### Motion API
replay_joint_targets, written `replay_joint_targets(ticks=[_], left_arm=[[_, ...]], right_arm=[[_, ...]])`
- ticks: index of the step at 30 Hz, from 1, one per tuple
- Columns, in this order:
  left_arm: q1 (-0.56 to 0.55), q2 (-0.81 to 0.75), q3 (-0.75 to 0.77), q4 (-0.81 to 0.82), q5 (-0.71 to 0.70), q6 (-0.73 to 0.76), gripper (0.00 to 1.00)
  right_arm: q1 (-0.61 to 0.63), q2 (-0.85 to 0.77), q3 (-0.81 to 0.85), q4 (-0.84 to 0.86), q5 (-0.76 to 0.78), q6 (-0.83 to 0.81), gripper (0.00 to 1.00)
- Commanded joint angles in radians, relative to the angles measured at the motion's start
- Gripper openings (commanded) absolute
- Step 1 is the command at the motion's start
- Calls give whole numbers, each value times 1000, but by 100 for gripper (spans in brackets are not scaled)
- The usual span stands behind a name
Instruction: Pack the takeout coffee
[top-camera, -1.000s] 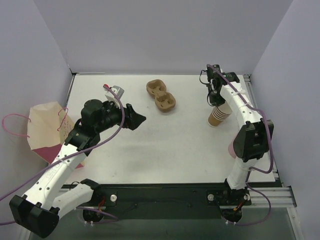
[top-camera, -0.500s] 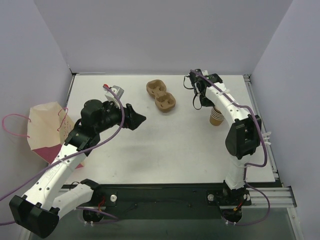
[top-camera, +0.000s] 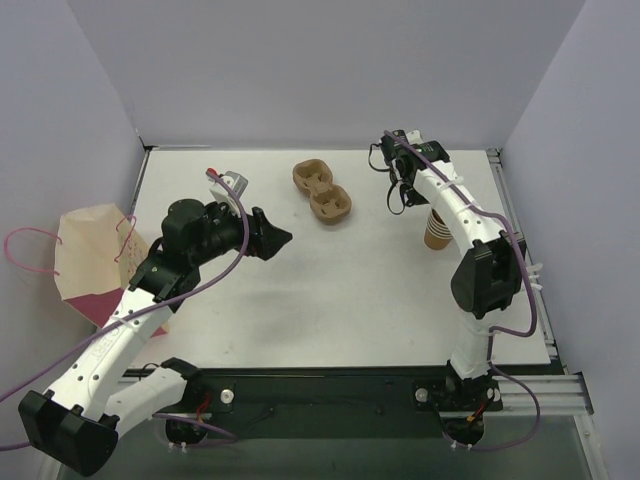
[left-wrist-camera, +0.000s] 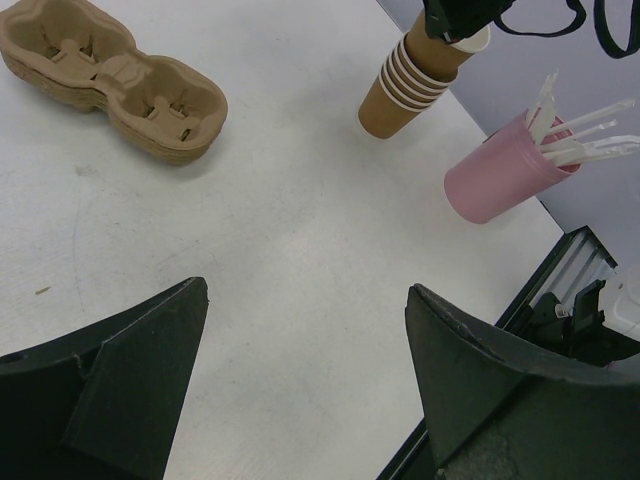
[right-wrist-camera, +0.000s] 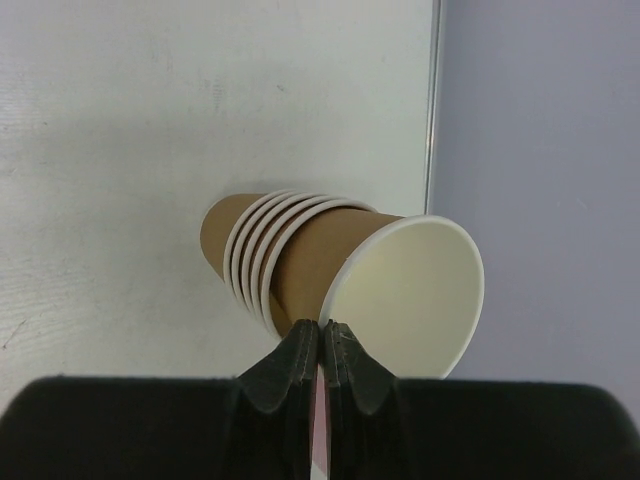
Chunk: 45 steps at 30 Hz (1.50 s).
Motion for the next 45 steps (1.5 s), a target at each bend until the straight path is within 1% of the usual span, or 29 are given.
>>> replay_joint_targets(ticks=[1,2,10,14,17,18,21,22,24,25,28,29,32,33,36,41,45], left_arm=[[-5,-15,10,52,4,-2,90],[-5,-18,11,50,-2,-2,90],[-3,-21,13,40,-27,7,90],[-3,-23,14,32,-45,13,90],[-5,-30,17,20,-82,24,90],[-3,-33,21,9,-94,27,89],[-5,-49,24,-14,-163,39,88],[-5,-53,22,-19,-200,42,89],[-5,-63,22,-32,-237,47,89],[-5,-64,24,-38,-253,48,88],[-3,-67,31,-68,-341,50,88],[-3,-69,37,-78,-399,49,88],[-2,-76,45,-114,-474,44,88],[0,-79,44,-123,-522,41,88],[3,-102,36,-124,-582,36,88],[10,-158,11,-112,-691,19,88],[14,-193,-24,-83,-717,21,88]], right_arm=[[4,-67,50,-84,126,-34,1],[4,-78,54,-87,140,-58,1],[25,-133,148,-118,166,-89,2],[69,-161,186,-126,142,-94,2],[135,-175,189,-127,120,-95,2],[180,-178,177,-127,111,-89,2],[250,-207,124,-101,76,-60,2],[299,-227,75,-91,59,-50,2],[347,-247,21,-52,22,-39,2],[402,-267,-45,-34,12,-5,2],[487,-291,-155,44,5,44,3],[504,-291,-232,63,4,55,2],[557,-273,-349,136,-50,84,2],[574,-264,-367,155,-57,84,2],[639,-221,-404,166,-41,108,2],[708,-198,-461,212,-80,148,3],[746,-190,-505,249,-113,170,3]])
